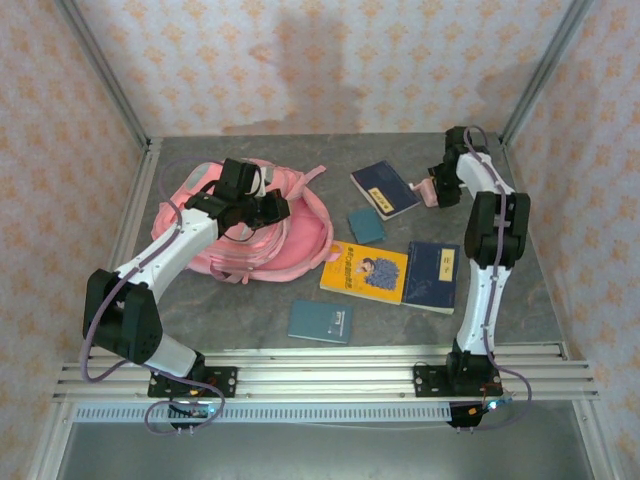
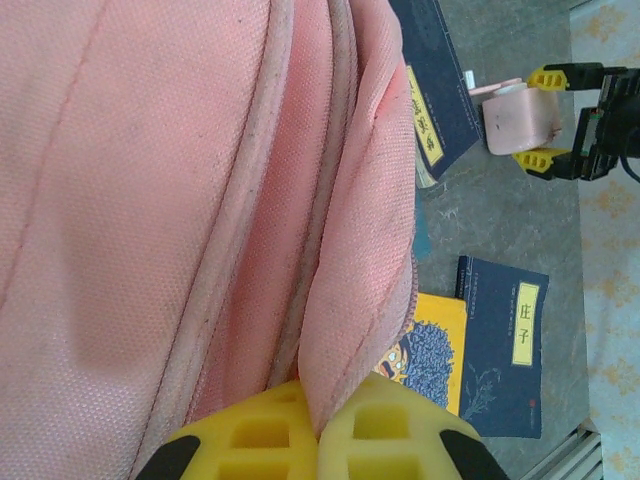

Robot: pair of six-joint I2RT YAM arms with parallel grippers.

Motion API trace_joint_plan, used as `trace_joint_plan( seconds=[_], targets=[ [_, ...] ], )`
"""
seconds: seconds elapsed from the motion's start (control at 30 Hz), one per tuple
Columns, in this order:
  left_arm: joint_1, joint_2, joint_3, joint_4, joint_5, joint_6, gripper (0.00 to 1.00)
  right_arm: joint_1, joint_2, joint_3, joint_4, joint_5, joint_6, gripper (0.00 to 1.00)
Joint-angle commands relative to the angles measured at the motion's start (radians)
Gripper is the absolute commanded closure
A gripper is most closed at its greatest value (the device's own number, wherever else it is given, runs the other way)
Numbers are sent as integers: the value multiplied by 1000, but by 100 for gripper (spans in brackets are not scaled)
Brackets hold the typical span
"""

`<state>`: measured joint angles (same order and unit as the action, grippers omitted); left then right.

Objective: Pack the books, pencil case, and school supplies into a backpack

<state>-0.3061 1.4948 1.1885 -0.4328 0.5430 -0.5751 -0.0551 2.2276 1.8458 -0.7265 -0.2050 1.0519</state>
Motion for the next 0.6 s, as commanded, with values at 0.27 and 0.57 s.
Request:
trace_joint_plan(
  seconds=[0.27, 0.57],
  targets=[
    [9, -50, 45, 2, -43, 35, 100, 59, -460, -351, 349, 7, -202, 52],
    [0, -121, 116, -76, -63, 81, 100, 354, -739, -616, 527, -117, -342, 51]
  ],
)
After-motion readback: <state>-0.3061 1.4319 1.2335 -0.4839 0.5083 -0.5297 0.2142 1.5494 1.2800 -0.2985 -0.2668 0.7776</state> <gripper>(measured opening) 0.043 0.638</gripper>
